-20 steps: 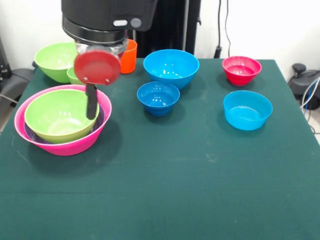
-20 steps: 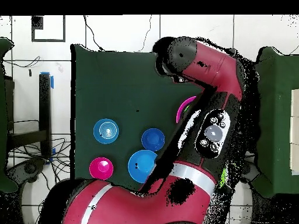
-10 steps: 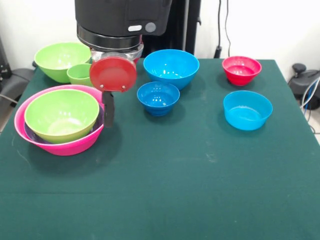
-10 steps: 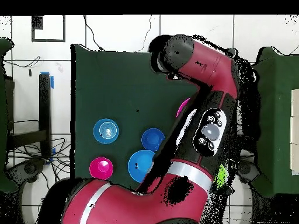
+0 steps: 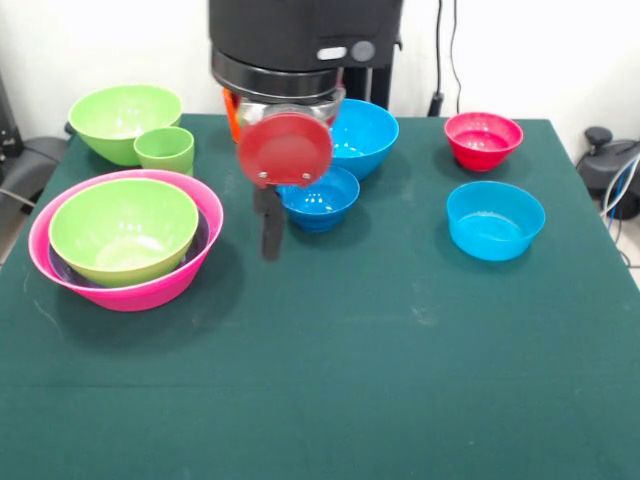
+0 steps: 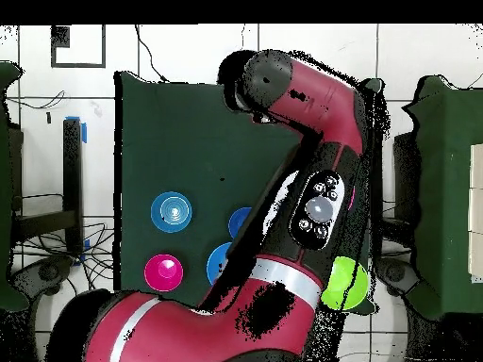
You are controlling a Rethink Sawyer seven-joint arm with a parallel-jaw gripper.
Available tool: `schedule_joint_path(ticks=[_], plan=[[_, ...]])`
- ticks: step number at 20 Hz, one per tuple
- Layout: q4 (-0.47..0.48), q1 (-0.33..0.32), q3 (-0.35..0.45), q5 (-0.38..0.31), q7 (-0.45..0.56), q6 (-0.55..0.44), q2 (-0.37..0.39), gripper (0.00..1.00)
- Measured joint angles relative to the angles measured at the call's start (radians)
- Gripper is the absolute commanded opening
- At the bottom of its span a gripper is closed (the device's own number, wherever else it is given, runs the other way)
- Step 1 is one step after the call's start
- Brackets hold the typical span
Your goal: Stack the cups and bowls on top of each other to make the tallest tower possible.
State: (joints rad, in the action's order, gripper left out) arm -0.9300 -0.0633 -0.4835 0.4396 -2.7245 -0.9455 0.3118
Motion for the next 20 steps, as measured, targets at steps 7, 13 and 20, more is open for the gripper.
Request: schedule_joint_path(ticks=[7, 13, 20], plan=[[0.058, 0.038, -0.025, 0.049, -0.094, -0.060, -0.047, 1.00], [0.098, 0.053, -0.027, 0.087, -0.182, -0.086, -0.080, 1.00], [0.130, 0.064, -0.028, 0.120, -0.245, -0.123, -0.108, 1.00]])
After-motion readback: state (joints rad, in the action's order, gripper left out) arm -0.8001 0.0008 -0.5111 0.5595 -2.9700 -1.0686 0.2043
